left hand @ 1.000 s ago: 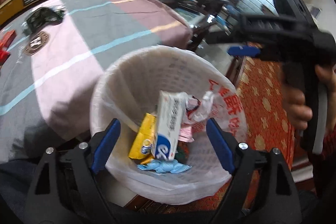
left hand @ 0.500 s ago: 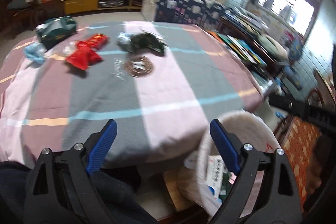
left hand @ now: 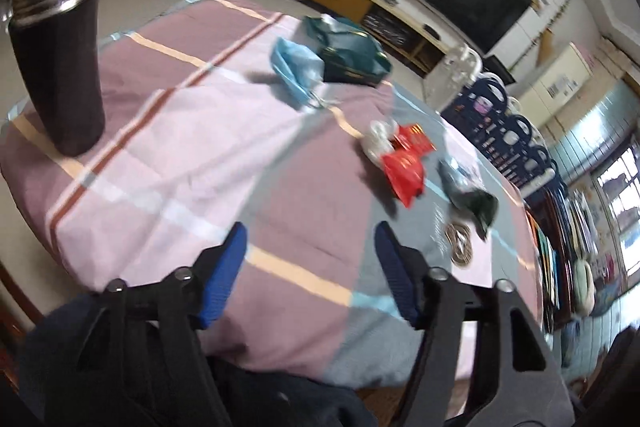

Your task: Collect trash

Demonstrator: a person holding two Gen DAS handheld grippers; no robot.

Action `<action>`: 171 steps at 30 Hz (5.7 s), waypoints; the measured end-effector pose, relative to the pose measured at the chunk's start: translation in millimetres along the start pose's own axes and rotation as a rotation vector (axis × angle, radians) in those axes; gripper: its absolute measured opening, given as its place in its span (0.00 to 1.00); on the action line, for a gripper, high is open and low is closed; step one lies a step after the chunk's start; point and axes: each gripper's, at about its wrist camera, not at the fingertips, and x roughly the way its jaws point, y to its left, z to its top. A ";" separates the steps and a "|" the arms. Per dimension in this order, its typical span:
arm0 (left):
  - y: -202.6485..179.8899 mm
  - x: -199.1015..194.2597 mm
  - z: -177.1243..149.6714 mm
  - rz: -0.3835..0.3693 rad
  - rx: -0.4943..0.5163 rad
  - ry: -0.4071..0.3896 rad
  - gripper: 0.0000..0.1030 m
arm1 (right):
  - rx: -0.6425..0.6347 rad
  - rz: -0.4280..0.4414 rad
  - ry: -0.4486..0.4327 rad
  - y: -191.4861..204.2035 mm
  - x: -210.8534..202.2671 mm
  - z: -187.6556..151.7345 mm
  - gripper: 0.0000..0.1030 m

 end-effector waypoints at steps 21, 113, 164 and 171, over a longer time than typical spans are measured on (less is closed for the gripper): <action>15.9 188.1 155.6 0.020 0.099 0.007 0.29 | -0.021 0.120 0.047 80.4 122.0 88.6 0.81; -149.2 -56.7 -120.0 -0.203 0.638 -0.017 0.10 | 0.095 -0.253 0.048 -132.2 -49.5 -64.2 0.36; -105.9 -55.8 -114.8 0.013 0.397 -0.154 0.85 | 0.234 -0.065 -0.006 -102.5 -36.0 -67.9 0.76; -96.3 -49.4 -106.1 0.003 0.360 -0.131 0.85 | 0.133 -0.073 -0.021 -59.7 -31.6 -50.5 0.76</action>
